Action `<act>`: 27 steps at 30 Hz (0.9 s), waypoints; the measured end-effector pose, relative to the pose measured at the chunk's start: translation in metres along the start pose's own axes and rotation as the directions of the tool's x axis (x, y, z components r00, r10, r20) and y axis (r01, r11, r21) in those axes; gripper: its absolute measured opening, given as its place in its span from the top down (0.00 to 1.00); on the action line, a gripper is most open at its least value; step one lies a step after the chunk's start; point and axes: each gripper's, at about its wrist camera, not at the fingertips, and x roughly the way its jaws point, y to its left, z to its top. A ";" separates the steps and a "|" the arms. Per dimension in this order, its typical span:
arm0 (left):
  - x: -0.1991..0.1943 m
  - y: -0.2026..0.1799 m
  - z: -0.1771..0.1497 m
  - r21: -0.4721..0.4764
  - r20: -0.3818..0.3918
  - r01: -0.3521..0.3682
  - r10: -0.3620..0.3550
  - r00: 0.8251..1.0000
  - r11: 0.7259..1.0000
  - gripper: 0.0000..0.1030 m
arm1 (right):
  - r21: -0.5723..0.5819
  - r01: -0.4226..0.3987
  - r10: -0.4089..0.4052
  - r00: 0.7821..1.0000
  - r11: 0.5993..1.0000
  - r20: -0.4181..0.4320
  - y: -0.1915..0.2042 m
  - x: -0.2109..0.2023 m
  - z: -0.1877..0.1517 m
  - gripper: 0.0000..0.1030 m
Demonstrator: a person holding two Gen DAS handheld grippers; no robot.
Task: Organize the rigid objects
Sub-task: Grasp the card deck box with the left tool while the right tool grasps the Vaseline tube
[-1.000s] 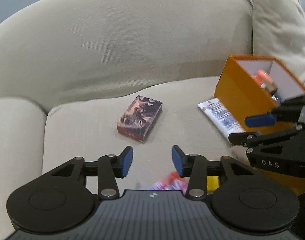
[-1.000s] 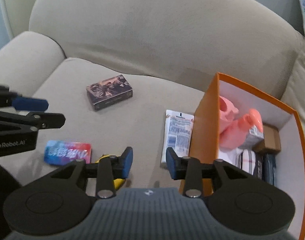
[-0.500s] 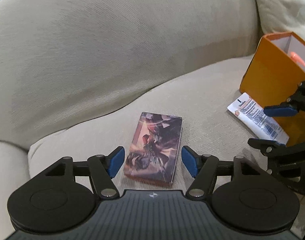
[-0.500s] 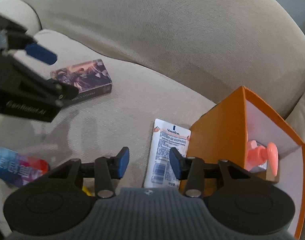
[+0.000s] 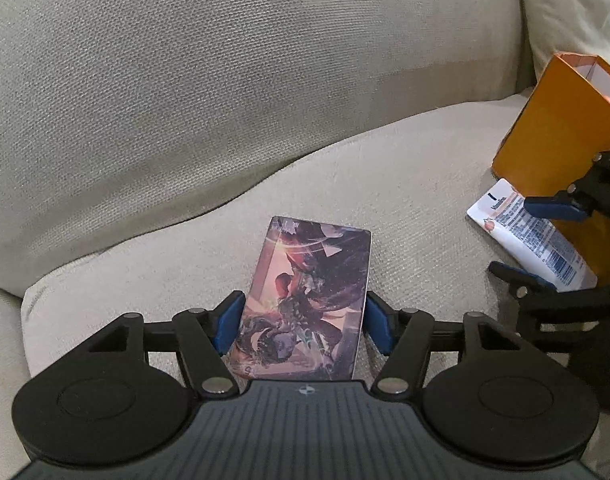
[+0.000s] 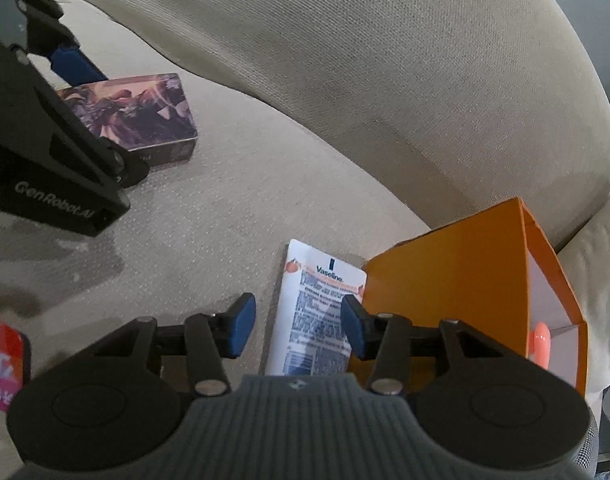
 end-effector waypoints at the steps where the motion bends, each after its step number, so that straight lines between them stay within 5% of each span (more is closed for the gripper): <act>1: -0.001 0.000 0.000 -0.001 -0.004 -0.005 0.005 1.000 1.000 0.31 | 0.004 -0.001 0.001 1.000 1.000 -0.002 0.000 0.001 0.001 0.55; 11: -0.018 -0.003 -0.017 -0.095 -0.055 -0.011 0.005 0.998 0.995 0.33 | 0.027 -0.041 0.040 0.999 0.999 0.023 -0.017 -0.001 0.001 0.79; 16: -0.028 -0.004 -0.030 -0.137 -0.081 -0.029 0.018 0.997 0.990 0.33 | 0.114 -0.162 0.150 0.983 0.980 0.101 -0.025 -0.039 -0.002 0.84; 19: -0.031 -0.005 -0.034 -0.160 -0.097 -0.044 0.029 0.995 0.986 0.33 | 0.202 -0.324 0.292 0.941 0.924 0.174 -0.039 -0.059 -0.001 0.85; 22: -0.033 -0.004 -0.038 -0.179 -0.098 -0.046 0.028 0.995 0.983 0.32 | 0.311 -0.477 0.428 0.878 0.822 0.216 -0.056 -0.059 -0.002 0.85; 27: -0.032 -0.005 -0.037 -0.202 -0.085 -0.048 0.031 0.996 0.978 0.31 | 0.395 -0.473 0.447 0.880 0.788 0.162 -0.074 -0.035 -0.007 0.84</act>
